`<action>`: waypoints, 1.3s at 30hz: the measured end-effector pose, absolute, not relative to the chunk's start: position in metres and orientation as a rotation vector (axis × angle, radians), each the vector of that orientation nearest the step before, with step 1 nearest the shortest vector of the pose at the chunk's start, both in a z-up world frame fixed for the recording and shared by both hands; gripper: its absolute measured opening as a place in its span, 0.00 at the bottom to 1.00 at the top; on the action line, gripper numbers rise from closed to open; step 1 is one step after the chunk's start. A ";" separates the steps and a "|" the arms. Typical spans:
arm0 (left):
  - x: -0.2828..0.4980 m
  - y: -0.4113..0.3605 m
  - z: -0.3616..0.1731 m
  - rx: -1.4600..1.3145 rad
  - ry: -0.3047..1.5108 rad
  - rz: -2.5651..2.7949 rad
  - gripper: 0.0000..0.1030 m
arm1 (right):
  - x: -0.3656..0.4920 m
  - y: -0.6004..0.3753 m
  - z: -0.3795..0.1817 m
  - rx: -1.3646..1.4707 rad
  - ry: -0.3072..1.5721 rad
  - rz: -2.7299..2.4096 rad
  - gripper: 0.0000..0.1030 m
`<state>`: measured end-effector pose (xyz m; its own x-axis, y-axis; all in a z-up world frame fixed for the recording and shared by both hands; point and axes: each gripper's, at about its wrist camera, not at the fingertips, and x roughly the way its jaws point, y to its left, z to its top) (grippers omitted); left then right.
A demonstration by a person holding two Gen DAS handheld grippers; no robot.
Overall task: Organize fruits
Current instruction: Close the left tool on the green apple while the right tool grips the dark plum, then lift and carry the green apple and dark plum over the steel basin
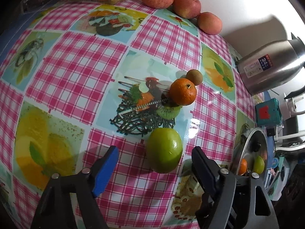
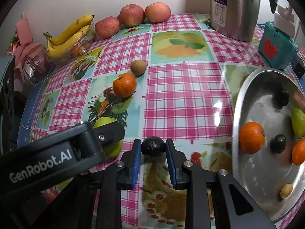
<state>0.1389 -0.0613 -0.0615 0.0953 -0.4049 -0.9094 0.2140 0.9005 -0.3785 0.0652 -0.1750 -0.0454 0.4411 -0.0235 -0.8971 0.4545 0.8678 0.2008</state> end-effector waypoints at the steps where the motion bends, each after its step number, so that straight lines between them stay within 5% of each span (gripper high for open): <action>1: 0.139 -0.062 -0.062 -0.165 1.404 -0.462 0.73 | 0.064 -0.176 -0.045 0.449 1.081 -0.312 0.26; 10: 0.136 -0.066 -0.060 -0.172 1.392 -0.479 0.41 | 0.052 -0.188 -0.041 0.453 1.083 -0.326 0.26; 39: 0.120 -0.082 0.012 -0.220 1.231 -0.545 0.41 | 0.020 -0.222 0.010 0.455 0.940 -0.354 0.26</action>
